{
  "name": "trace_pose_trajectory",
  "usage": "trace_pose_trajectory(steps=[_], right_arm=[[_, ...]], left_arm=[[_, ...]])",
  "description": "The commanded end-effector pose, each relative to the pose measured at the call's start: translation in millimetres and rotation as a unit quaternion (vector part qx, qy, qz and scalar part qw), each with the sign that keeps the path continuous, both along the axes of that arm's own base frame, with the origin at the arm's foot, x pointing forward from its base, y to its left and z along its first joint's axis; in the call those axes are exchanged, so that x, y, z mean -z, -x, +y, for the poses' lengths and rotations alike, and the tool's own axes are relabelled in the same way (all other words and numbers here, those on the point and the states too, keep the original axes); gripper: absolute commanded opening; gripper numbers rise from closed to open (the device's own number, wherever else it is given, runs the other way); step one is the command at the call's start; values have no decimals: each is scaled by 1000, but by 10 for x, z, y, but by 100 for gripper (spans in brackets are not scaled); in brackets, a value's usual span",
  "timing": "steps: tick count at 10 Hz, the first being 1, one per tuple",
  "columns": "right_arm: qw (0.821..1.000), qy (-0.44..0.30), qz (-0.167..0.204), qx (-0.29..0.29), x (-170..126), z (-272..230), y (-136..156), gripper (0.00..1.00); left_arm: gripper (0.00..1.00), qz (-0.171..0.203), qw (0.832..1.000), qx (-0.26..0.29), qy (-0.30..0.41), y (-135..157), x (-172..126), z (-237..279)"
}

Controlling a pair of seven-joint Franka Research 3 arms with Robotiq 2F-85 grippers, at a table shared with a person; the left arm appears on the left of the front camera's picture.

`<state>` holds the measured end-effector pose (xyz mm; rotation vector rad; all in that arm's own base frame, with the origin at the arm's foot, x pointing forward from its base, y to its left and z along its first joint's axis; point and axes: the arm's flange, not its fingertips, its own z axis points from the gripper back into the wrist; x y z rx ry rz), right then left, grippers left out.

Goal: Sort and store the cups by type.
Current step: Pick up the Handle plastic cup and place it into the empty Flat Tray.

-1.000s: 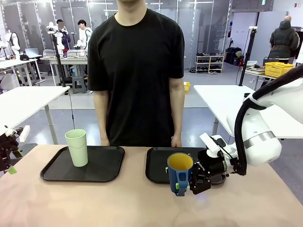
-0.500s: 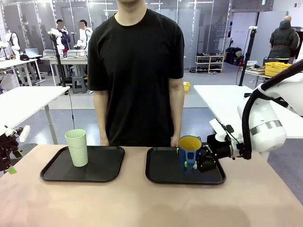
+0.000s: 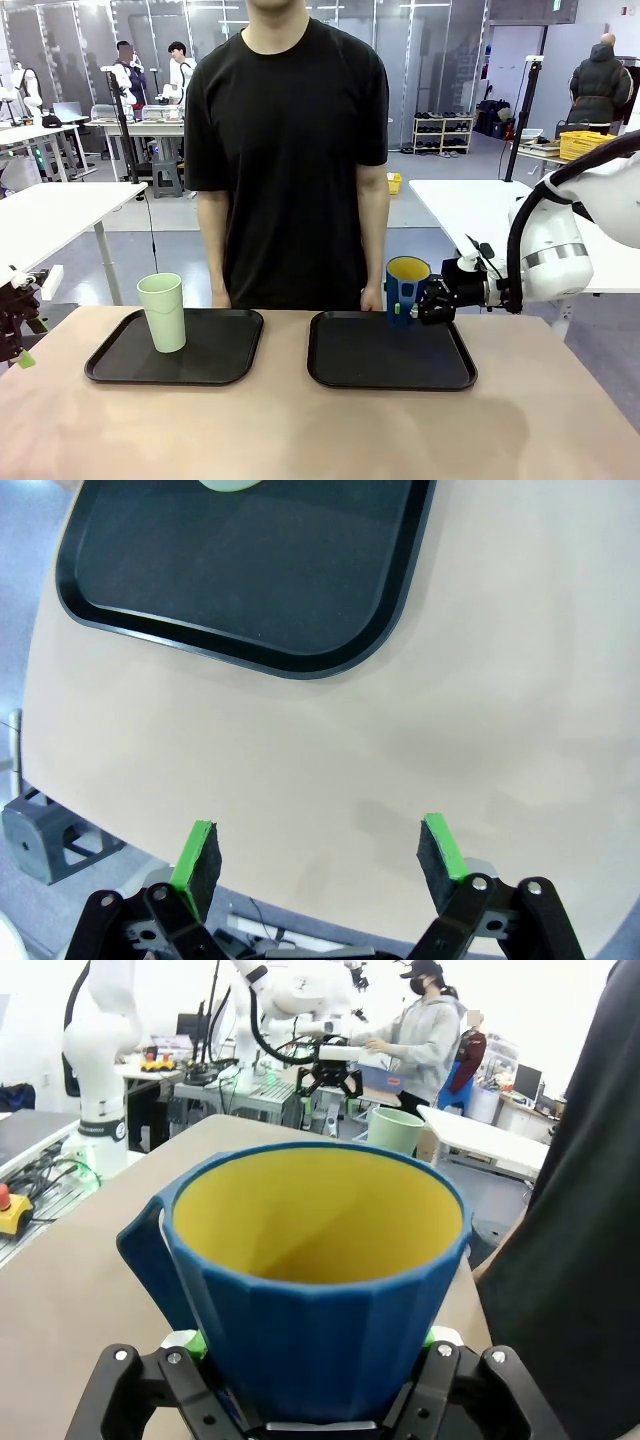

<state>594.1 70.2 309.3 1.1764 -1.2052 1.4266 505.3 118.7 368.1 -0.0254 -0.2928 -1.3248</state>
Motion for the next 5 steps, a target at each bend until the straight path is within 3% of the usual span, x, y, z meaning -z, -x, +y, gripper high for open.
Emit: trace_pose_trajectory(steps=[1, 5], right_arm=[[1000, -21, 18, 5, -14, 13, -112, 72], [1000, -8, 19, 18, 146, 1, -155, 72]], left_arm=[[100, -10, 1000, 5, 7, 0, -9, 8], [100, -10, 1000, 5, 7, 0, -9, 8]])
